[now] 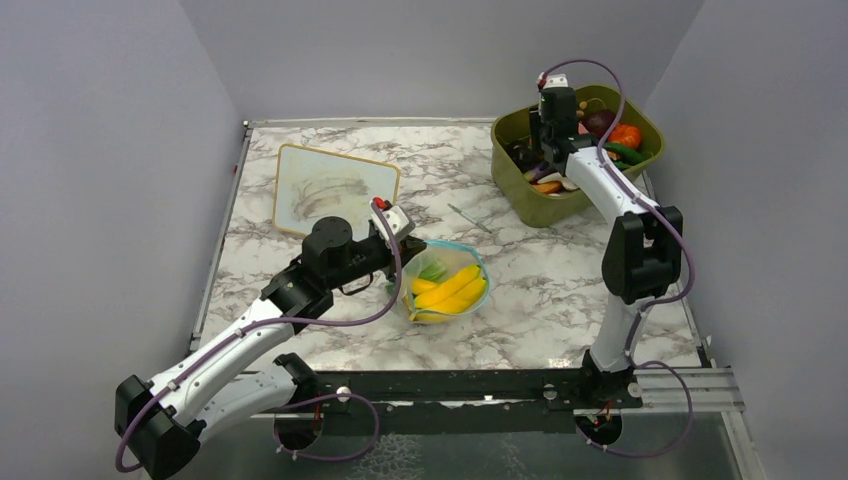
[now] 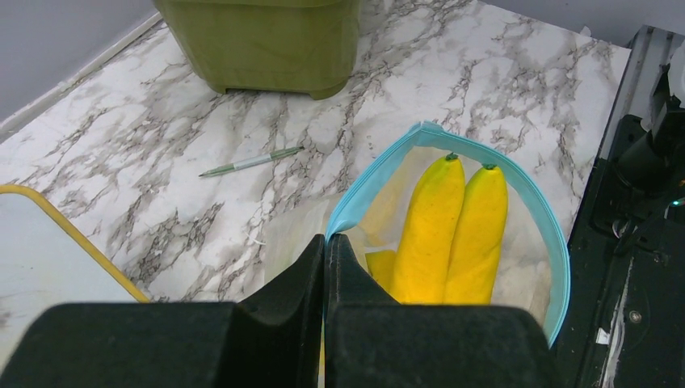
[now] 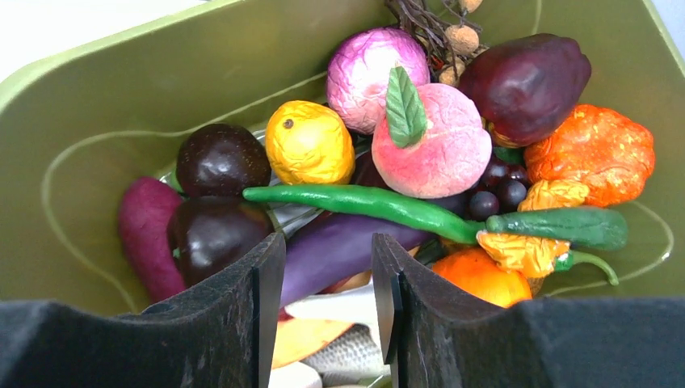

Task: Place the food in the zip-top bag and seal the zipper
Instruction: Pick up the fake vegetable from the bin.

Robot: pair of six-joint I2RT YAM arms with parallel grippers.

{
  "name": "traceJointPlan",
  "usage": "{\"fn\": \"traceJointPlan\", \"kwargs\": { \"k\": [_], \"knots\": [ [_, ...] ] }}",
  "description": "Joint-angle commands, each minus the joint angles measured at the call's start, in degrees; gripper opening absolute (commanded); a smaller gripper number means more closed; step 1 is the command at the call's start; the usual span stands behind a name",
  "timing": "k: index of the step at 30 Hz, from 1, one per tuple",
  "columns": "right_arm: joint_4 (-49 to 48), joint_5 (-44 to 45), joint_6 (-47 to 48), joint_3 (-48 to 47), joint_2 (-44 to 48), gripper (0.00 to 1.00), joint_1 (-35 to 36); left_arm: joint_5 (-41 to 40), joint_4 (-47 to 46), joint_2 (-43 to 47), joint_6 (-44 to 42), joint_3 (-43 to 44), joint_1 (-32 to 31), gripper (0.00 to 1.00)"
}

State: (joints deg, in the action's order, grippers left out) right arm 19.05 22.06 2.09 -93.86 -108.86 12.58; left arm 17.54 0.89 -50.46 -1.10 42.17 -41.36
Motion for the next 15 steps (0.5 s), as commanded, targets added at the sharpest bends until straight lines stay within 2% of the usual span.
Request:
{"fn": "traceJointPlan", "kwargs": {
  "k": [1,12,15],
  "knots": [
    [-3.6,-3.8,2.6,-2.6,-3.1,0.43,-1.8,-1.4,-1.9,1.2,-1.1,-0.5,0.1,0.00],
    [-4.3,-10.6,1.7,-11.6,-14.0,0.53,-3.6,-0.9,-2.1,1.0,-1.1,-0.8,0.1,0.00],
    [-4.7,-9.1,1.9,-13.4,-15.9,0.58,-3.6,-1.3,-1.9,0.9,-1.4,-0.7,0.1,0.00]
  ]
}}
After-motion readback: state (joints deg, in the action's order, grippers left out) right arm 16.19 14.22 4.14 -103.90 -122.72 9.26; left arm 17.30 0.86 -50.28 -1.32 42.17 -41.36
